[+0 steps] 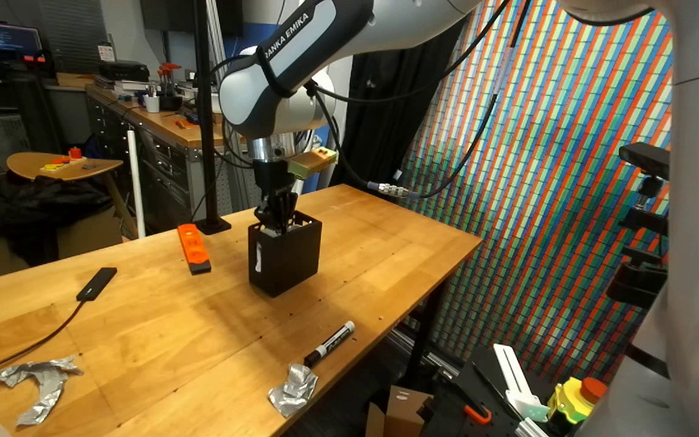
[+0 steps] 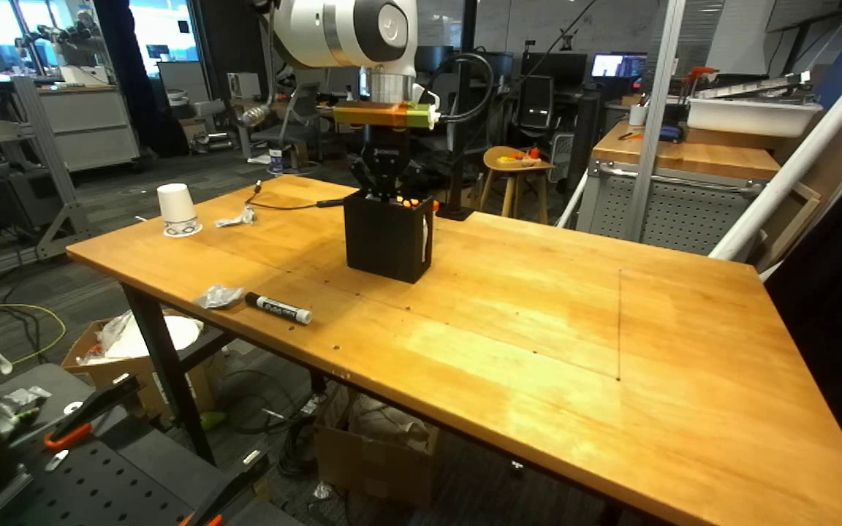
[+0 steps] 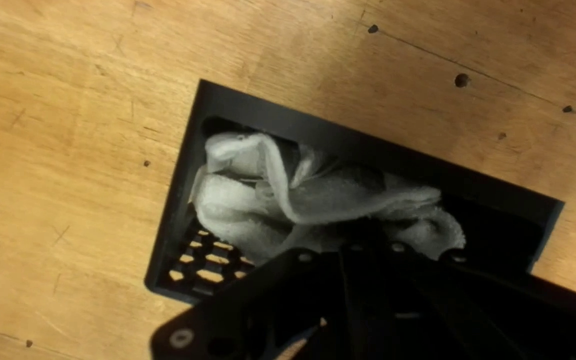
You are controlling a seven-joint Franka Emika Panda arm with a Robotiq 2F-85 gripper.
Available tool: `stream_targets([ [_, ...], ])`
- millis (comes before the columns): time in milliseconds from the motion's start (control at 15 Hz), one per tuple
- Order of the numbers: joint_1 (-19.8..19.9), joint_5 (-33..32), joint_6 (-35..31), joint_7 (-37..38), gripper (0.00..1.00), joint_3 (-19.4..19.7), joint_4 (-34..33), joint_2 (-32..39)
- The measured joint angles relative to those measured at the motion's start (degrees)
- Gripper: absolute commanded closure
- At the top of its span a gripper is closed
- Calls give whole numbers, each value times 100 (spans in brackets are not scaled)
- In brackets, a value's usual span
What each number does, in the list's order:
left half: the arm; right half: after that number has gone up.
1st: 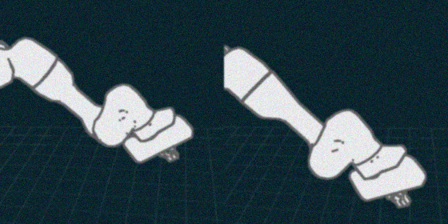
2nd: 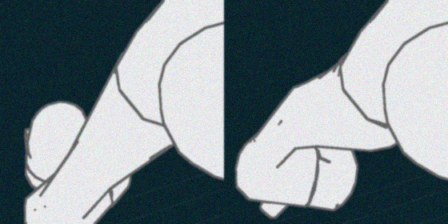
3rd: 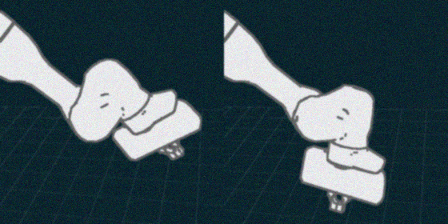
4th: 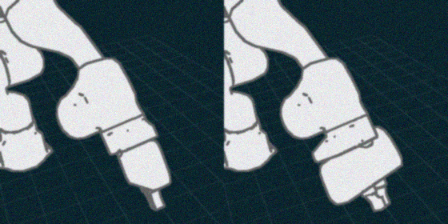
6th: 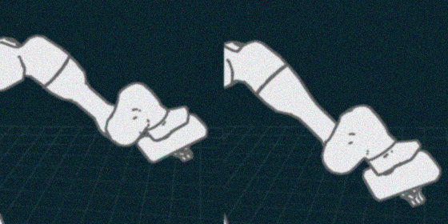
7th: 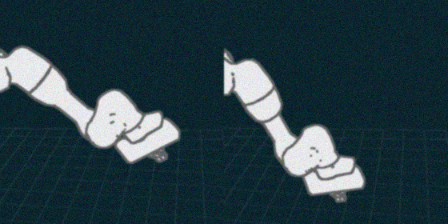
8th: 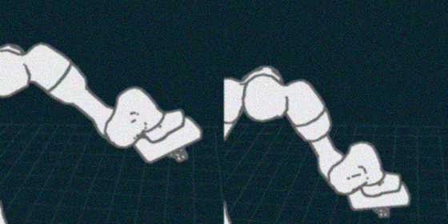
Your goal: Pick up the cloth from the table and put it in the box
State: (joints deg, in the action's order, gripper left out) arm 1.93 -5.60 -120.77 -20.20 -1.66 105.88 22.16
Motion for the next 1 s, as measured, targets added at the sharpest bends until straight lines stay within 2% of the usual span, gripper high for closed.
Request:
stream_targets([
  [467,131,4,-118,-222,100,15,-62,352],
  [1000,230,388,-117,-493,100,-99,-46,396],
])
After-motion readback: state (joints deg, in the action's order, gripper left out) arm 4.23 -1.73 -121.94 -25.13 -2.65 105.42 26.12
